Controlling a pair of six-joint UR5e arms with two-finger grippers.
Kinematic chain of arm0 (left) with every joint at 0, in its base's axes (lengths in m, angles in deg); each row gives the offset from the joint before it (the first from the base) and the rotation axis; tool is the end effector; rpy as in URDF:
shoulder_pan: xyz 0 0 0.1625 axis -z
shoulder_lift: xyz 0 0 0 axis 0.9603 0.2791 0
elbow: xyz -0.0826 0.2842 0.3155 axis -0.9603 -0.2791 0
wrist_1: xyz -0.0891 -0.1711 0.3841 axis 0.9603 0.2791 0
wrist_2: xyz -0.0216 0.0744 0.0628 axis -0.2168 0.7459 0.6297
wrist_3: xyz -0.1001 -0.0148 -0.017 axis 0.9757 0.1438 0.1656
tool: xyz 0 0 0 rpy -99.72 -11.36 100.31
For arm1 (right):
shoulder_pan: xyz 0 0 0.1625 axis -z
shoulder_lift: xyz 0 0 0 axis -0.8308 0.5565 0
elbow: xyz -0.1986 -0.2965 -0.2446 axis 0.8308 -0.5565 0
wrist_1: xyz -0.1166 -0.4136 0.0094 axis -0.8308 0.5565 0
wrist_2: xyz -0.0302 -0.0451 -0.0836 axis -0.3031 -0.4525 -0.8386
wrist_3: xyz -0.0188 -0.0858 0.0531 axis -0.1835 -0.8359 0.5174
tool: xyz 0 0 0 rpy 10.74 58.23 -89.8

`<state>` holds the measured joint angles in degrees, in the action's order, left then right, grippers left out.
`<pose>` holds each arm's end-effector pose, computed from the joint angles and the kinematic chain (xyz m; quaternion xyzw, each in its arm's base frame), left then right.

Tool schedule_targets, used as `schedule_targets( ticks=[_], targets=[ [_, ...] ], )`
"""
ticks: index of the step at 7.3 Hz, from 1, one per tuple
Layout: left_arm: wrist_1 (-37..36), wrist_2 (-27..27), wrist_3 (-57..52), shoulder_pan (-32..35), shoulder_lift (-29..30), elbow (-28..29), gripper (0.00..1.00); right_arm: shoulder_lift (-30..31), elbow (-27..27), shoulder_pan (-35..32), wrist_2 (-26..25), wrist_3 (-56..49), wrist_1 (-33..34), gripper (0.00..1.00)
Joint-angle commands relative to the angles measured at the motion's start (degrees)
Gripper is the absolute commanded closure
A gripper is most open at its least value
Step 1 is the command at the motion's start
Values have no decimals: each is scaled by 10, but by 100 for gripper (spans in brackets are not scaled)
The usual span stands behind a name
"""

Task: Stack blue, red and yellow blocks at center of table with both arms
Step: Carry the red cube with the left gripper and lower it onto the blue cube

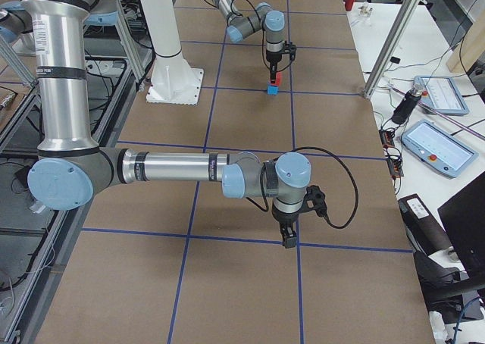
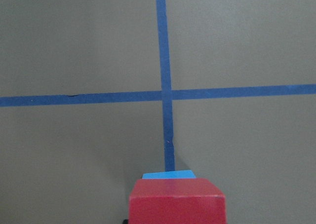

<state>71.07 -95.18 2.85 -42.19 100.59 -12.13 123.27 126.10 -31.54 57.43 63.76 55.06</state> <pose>0.6316 -0.5089 0.1225 0.0475 0.3847 0.0049 0.9218 0.0476 -0.5255 0.6553 0.0563 -0.3327 -0.0996 0.9361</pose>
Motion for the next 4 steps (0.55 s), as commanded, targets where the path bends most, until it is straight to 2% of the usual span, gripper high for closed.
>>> schedule_targets(
  ticks=[1,2,4],
  targets=[
    [-1,0,2,-4,0,0,88,-1,0,-1,0,0,0,0],
    [-1,0,2,-4,-1,-1,82,-1,0,0,0,0,0,0],
    [-1,0,2,-2,-1,-1,80,-1,0,0,0,0,0,0]
  ],
)
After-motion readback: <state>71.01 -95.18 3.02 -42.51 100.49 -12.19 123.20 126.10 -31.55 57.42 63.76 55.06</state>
